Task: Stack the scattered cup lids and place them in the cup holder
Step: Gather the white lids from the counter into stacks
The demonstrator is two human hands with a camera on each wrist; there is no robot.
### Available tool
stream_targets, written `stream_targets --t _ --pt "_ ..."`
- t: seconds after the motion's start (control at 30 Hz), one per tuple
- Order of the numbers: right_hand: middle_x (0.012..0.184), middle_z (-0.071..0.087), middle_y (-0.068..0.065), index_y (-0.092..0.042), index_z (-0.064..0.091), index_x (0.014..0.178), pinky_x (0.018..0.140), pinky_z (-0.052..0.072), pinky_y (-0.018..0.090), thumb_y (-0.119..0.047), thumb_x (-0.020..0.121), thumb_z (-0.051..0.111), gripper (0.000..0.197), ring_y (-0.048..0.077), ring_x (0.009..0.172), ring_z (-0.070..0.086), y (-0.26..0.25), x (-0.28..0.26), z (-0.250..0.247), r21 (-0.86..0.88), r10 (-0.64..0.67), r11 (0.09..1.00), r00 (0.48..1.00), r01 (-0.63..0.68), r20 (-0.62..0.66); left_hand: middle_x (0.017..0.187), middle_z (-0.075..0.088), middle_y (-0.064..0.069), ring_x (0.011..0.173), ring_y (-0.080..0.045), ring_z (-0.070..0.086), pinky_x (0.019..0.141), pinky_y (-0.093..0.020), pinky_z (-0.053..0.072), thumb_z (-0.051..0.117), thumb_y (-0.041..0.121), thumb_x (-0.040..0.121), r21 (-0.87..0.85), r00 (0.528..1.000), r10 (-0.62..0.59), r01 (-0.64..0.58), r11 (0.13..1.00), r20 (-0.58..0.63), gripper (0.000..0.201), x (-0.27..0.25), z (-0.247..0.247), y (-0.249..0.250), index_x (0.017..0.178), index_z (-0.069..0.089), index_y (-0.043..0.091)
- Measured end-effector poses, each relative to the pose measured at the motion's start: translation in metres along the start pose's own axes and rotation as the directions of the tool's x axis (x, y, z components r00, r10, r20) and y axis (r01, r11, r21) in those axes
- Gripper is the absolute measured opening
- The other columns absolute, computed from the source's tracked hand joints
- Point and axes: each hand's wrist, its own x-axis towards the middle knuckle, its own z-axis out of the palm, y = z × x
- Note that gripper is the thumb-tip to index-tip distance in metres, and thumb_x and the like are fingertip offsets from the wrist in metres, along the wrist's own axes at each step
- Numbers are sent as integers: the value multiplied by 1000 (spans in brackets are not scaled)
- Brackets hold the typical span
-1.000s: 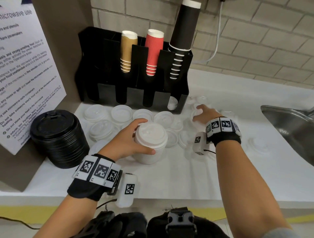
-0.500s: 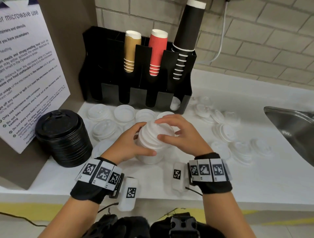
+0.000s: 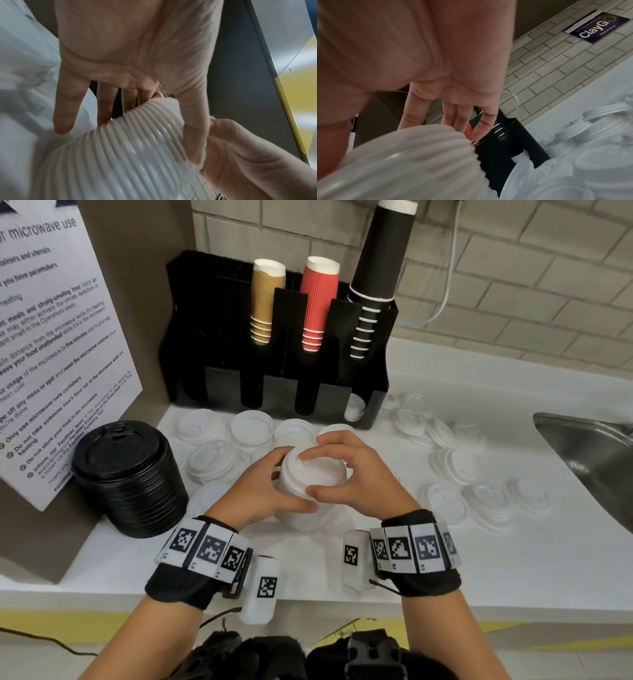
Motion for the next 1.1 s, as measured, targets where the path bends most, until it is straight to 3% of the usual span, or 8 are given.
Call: stream_targets --t 0.13,0.23,0.3,0.4,0.5,0.67,0.87,1.1 --pt "124 47 -12 -34 66 113 90 32 2 -31 67 85 49 -2 116 44 1 -2 -1 13 2 1000 1000 -2 8 122 58 18 113 -1 54 83 -13 46 92 15 59 18 1000 -9 9 1000 20 88 1 -1 -2 132 46 35" --pt "121 50 -12 -31 61 119 92 37 8 -38 78 75 43 -6 111 46 16 -8 -17 49 107 994 974 -99 -198 128 49 20 116 1 48 91 -19 41 93 20 58 16 1000 -9 9 1000 28 104 0 -3 0 141 34 41" --pt "128 49 1 -24 57 125 104 39 31 -37 87 65 41 13 121 46 36 -14 -38 -43 321 935 890 -353 -325 129 47 21 117 2 46 95 -20 37 92 24 58 15 1000 10 -11 1000 27 105 1 -4 1 141 33 45" --pt "144 37 15 -24 44 140 108 33 46 -43 88 61 58 37 132 36 72 -32 -66 -274 675 623 680 -733 -286 125 50 27 114 10 46 87 -9 37 91 23 59 24 998 47 -47 999 30 88 1 -4 1 129 44 49" --pt "150 33 14 -28 31 148 111 32 47 -38 82 70 77 37 137 32 95 -44 -76 -266 824 480 534 -836 -189 120 54 29 110 15 46 79 -1 38 91 19 61 29 997 68 -69 997 32 76 2 -4 1 116 49 50" --pt "148 30 11 -39 31 145 106 31 46 -24 84 68 73 36 138 21 99 -44 -78 -340 873 390 461 -856 -159 122 55 25 113 9 48 84 -7 38 91 18 61 27 997 68 -69 997 39 77 5 -3 0 120 50 46" --pt "139 32 13 -37 31 140 94 39 47 -37 86 63 64 39 125 39 80 -42 -85 -352 817 450 538 -820 -209 123 56 25 113 9 49 84 -6 40 91 20 62 25 998 61 -62 998 33 78 7 0 -2 121 48 47" --pt "122 50 -7 -46 44 118 73 45 16 -37 87 63 37 5 100 58 25 -26 -66 154 374 920 925 -361 -63 122 50 29 105 22 45 80 -1 39 88 21 67 36 997 65 -66 997 49 81 7 10 1 128 40 45"
